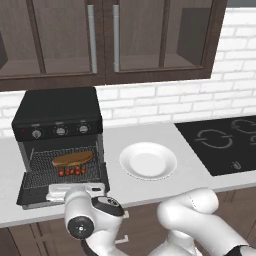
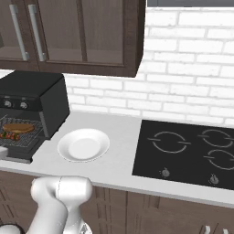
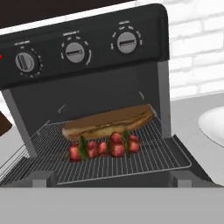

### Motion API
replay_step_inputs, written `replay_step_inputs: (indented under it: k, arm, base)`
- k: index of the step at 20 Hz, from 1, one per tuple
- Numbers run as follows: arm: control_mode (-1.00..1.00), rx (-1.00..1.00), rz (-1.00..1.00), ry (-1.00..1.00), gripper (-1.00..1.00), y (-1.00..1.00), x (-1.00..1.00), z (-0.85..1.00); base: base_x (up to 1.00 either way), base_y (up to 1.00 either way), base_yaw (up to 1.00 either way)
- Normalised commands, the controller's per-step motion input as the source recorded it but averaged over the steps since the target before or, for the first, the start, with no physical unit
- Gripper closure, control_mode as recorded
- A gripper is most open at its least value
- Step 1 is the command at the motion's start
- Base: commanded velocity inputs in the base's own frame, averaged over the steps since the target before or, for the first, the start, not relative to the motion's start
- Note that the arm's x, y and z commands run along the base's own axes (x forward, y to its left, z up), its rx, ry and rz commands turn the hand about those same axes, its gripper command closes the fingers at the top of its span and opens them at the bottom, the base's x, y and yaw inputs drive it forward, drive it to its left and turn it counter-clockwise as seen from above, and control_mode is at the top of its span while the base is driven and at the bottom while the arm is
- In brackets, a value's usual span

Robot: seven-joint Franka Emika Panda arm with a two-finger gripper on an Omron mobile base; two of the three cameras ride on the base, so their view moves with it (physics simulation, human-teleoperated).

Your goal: Pick up the kebab skewer and baguette bread, and place them inside the toaster oven. Close the toaster oven door and start by setting the timer.

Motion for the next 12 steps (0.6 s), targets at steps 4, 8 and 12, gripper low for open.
replay_step_inputs:
  k: [4,8,12]
  arm:
    - [-1.0,-0.08,0.11,0.0,-1.0,0.0,0.09,-0.32]
    - [-1.0,-0.06,0.07,0.0,-1.0,0.0,0.03,-0.19]
    - [-1.0,0.0,0.0,0.0,-1.0,0.0,0.13,0.0]
  base:
    - [0.0,0.0,0.0]
    - [0.0,0.0,0.0]
    - [0.0,0.0,0.0]
